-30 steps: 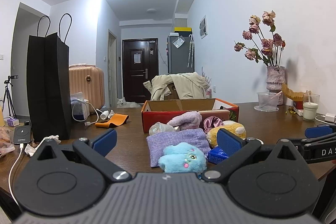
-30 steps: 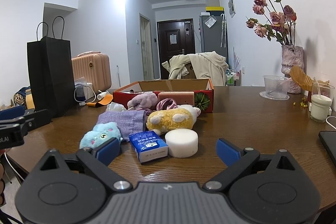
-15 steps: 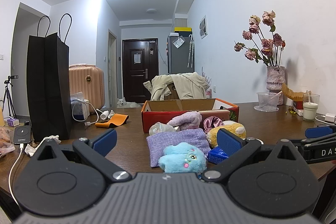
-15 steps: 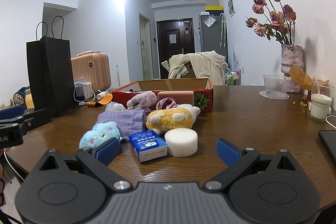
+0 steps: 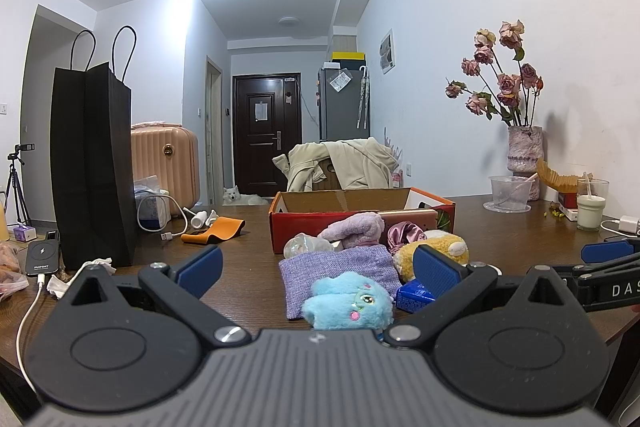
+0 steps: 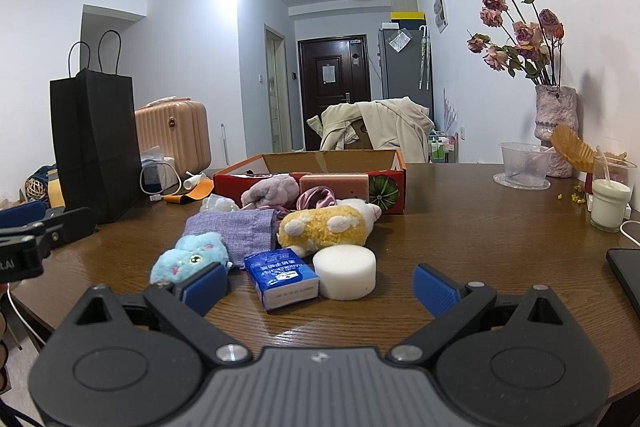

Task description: Organize soft objects

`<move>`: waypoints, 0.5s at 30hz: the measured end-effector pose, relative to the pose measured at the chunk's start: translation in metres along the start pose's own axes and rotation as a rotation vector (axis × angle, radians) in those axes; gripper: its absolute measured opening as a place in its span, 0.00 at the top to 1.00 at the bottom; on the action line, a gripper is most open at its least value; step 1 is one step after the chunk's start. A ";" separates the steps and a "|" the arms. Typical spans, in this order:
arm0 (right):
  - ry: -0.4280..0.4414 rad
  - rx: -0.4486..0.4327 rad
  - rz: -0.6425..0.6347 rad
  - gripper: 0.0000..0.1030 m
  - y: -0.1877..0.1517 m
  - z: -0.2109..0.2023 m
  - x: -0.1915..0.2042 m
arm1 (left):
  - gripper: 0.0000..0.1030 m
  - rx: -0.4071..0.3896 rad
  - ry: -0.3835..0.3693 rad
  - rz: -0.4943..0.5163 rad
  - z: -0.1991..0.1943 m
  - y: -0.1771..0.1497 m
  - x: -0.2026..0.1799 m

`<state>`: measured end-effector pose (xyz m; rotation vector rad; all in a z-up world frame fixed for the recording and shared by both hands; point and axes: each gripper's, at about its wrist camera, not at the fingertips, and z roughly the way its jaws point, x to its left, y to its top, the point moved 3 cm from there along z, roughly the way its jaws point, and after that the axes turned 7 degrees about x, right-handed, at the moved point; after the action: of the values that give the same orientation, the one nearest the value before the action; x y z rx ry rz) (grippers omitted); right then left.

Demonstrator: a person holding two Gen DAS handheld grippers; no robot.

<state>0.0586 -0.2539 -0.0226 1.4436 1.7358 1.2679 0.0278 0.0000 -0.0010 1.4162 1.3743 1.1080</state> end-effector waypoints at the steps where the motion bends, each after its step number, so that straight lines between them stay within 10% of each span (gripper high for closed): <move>1: 0.000 0.000 0.000 0.03 0.000 0.000 0.000 | 0.00 0.000 0.000 0.000 0.000 0.000 0.000; 15: 0.000 0.000 0.001 0.01 0.000 0.000 0.000 | 0.00 0.002 0.000 0.000 0.000 0.000 0.000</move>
<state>0.0586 -0.2543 -0.0227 1.4448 1.7350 1.2693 0.0280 -0.0001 -0.0012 1.4176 1.3754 1.1065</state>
